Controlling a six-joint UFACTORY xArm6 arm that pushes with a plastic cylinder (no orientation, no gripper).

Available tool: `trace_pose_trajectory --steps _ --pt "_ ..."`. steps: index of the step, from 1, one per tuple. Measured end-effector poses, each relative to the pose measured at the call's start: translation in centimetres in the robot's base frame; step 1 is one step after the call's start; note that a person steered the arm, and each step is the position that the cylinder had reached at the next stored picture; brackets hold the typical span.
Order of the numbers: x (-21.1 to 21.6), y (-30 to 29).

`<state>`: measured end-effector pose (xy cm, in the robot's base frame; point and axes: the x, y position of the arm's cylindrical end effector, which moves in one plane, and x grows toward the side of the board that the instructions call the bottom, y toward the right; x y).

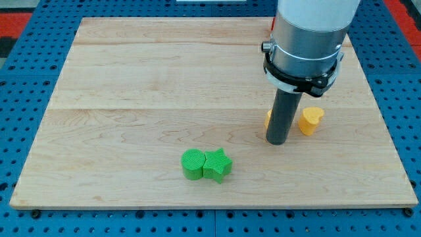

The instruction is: Point at the yellow hexagon

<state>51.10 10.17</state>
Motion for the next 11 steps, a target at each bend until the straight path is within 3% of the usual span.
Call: trace_pose_trajectory --steps 1,2,3,4,5,11 --pt "1.2 -0.4" --pt "2.1 -4.8" --pt "-0.3 -8.7" --pt "-4.5 -8.6" --pt "-6.2 -6.1" --pt "-7.1 -0.8"
